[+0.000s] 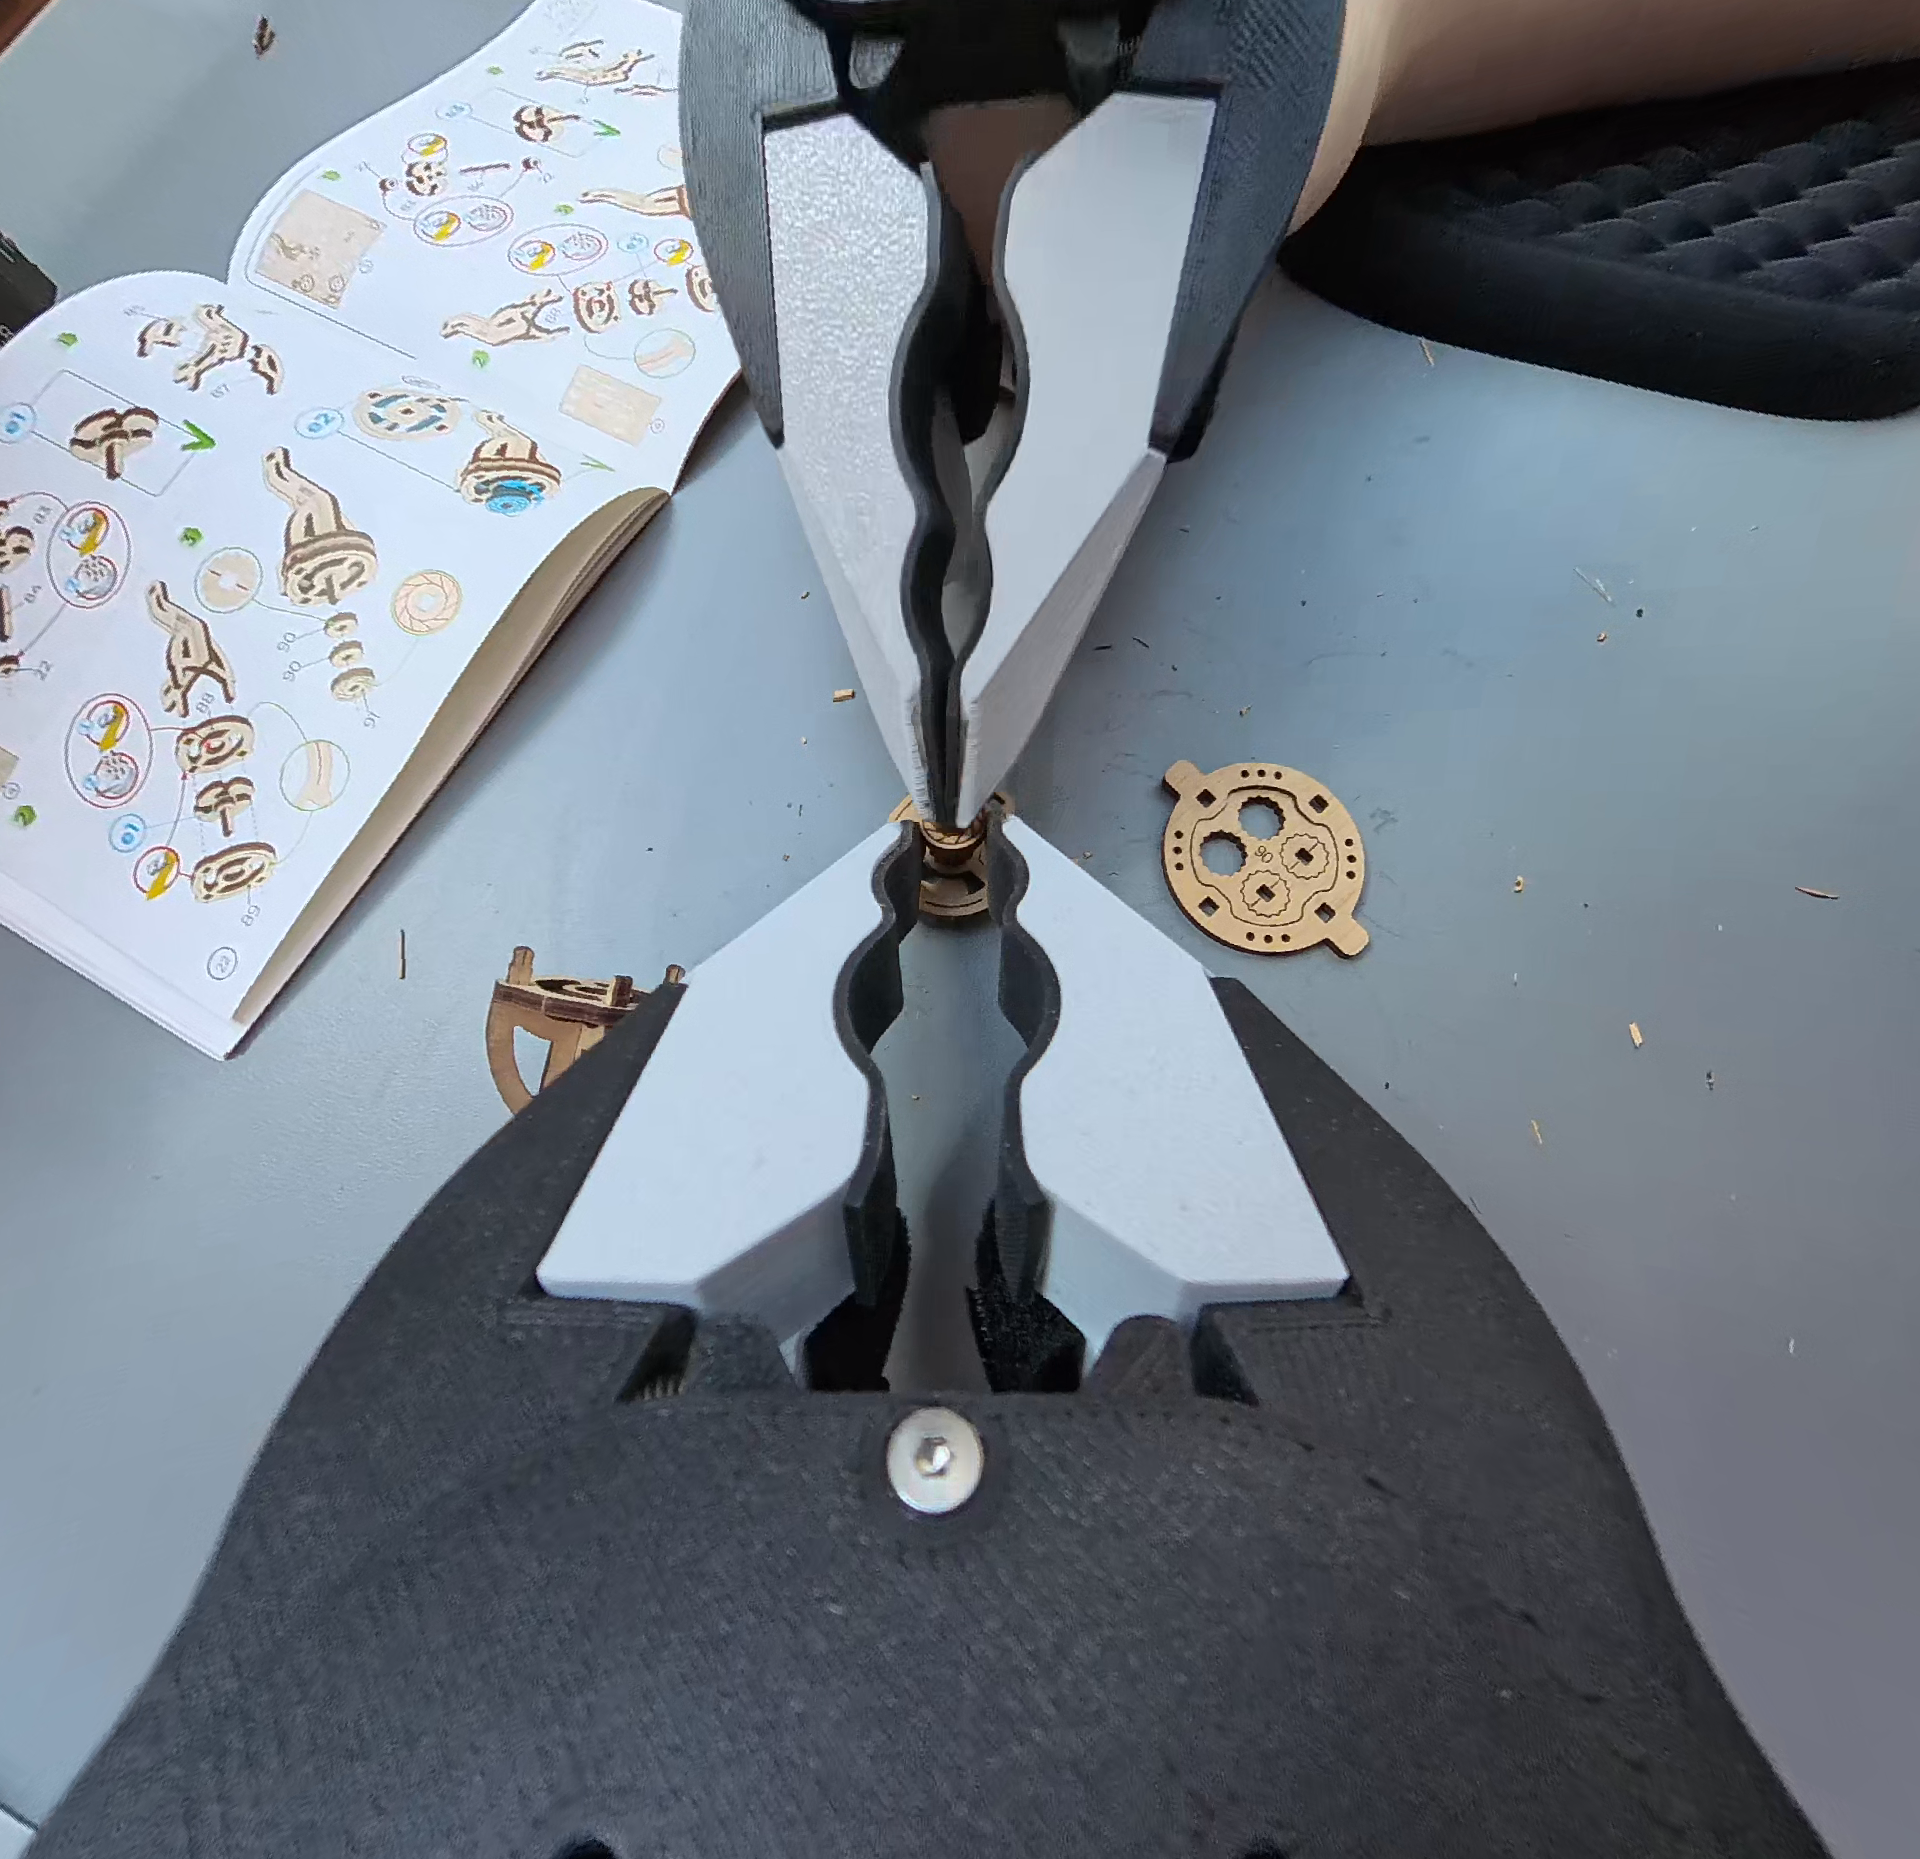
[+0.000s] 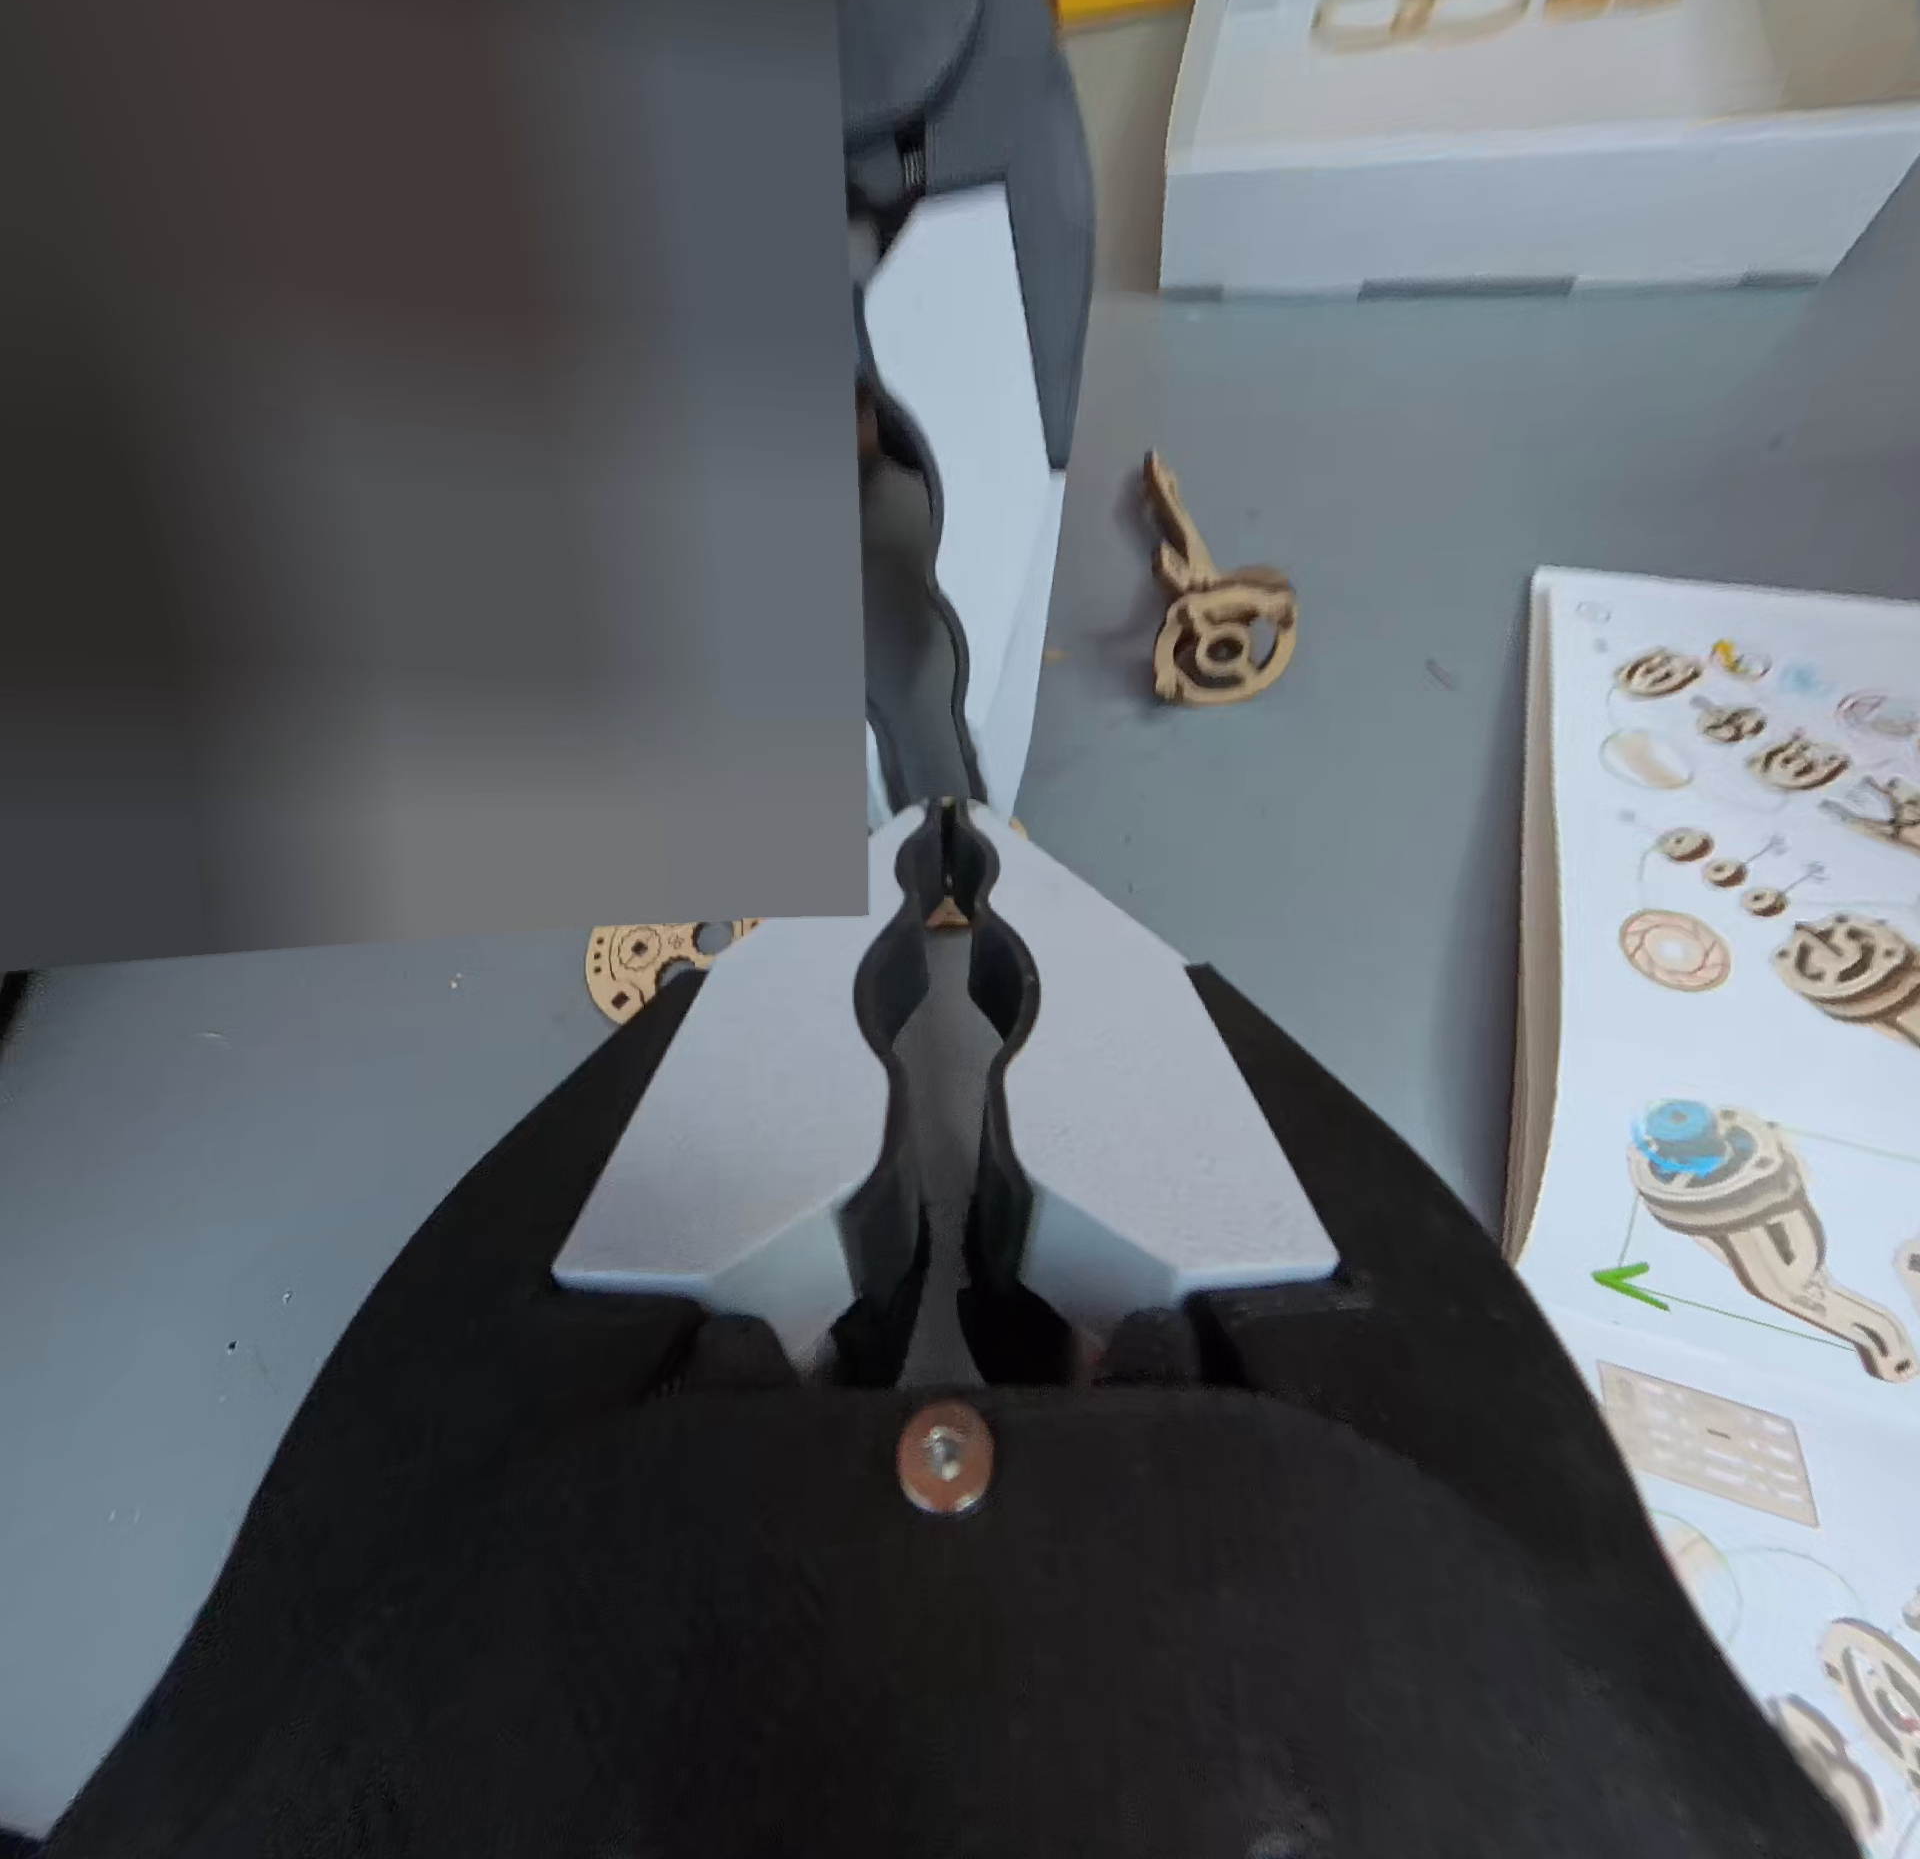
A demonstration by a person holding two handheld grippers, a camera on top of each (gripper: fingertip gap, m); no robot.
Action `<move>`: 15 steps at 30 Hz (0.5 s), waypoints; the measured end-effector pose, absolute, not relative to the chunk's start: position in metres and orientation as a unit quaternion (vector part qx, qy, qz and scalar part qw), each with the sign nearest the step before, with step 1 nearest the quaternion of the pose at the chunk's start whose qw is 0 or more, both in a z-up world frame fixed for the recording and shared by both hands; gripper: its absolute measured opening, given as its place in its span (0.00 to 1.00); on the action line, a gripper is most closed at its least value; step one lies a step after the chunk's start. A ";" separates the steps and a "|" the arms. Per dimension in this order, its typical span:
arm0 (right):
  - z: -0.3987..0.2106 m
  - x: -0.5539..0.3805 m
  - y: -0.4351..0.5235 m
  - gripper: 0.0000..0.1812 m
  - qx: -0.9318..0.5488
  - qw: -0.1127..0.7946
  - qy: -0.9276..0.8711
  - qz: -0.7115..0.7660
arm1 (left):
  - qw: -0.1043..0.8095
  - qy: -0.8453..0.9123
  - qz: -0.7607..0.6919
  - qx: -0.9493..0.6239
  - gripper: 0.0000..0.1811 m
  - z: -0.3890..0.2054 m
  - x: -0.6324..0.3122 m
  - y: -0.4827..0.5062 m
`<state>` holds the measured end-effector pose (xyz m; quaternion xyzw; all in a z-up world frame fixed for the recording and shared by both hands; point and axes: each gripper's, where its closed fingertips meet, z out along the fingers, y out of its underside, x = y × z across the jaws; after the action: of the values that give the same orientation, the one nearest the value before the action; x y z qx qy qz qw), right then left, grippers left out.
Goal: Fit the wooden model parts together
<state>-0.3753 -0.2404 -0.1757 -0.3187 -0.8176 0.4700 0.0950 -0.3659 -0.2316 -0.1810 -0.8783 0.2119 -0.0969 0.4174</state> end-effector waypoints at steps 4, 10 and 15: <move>-0.152 -0.381 -0.244 0.00 -0.305 0.132 -0.792 0.512 | 0.420 0.213 -0.098 -0.877 0.06 -0.181 -0.366 -0.232; -0.155 -0.381 -0.245 0.00 -0.313 0.120 -0.789 0.515 | 0.422 0.212 -0.101 -0.876 0.06 -0.181 -0.366 -0.231; -0.150 -0.383 -0.243 0.00 -0.316 0.127 -0.783 0.521 | 0.422 0.213 -0.099 -0.875 0.06 -0.182 -0.366 -0.231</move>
<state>-0.3832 -0.2428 -0.1496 -0.3162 -0.7829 0.5206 0.1267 -0.3658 -0.2314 -0.1816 -0.8755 0.2128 -0.0994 0.4223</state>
